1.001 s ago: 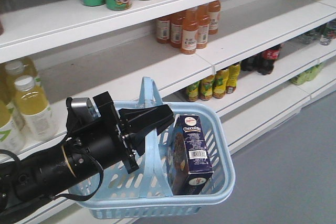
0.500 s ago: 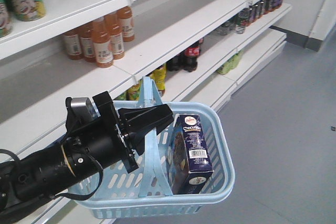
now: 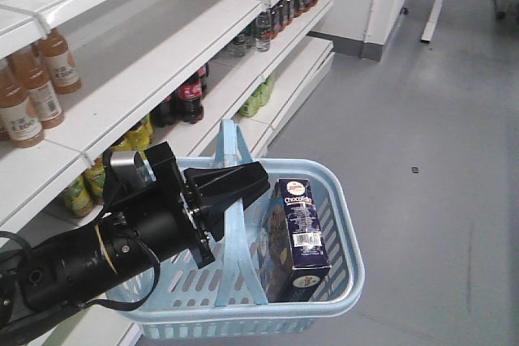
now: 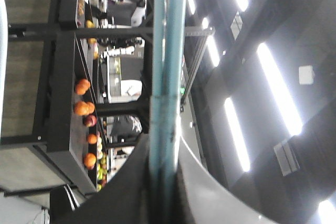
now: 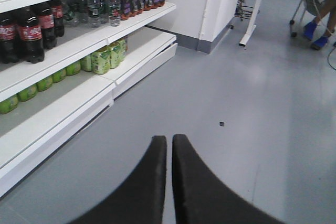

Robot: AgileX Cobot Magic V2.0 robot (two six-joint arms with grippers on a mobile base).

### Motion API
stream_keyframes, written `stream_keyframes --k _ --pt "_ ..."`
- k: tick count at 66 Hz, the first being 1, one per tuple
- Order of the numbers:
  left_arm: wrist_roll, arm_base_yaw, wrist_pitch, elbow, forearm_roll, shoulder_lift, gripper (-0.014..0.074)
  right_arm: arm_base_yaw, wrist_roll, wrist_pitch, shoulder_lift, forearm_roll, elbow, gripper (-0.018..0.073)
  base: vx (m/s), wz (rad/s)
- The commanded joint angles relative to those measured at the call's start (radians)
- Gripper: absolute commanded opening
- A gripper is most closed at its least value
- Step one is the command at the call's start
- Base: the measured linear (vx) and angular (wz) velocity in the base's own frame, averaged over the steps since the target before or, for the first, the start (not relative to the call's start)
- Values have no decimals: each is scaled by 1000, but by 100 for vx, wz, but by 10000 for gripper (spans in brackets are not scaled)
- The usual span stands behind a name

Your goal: Left arm holds basket, right arm returns cookies

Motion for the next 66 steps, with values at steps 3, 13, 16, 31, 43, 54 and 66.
stream_keyframes --k 3,13,16,31,43,54,66 --pt "6 -7 -266 -30 -39 -35 -3 -5 -8 -70 -12 -9 16 4 10 -43" --pt "6 -7 -266 -30 -39 -35 -3 -5 -8 -72 -12 -9 16 4 9 -41" --pt "6 -7 -266 -30 -39 -35 -3 -5 -8 -72 -12 -9 16 4 9 -40" --pt "6 -7 -266 -30 -39 -35 -3 -5 -8 -72 -12 -9 16 4 7 -38" --pt "6 -7 -266 -30 -39 -35 -3 -5 -8 -72 -12 -9 16 4 6 -33" --pt "6 -7 -266 -30 -39 -35 -3 -5 -8 -72 -12 -9 16 4 5 -24" --pt "6 -7 -266 -30 -39 -35 -3 -5 -8 -72 -12 -9 16 4 4 -13"
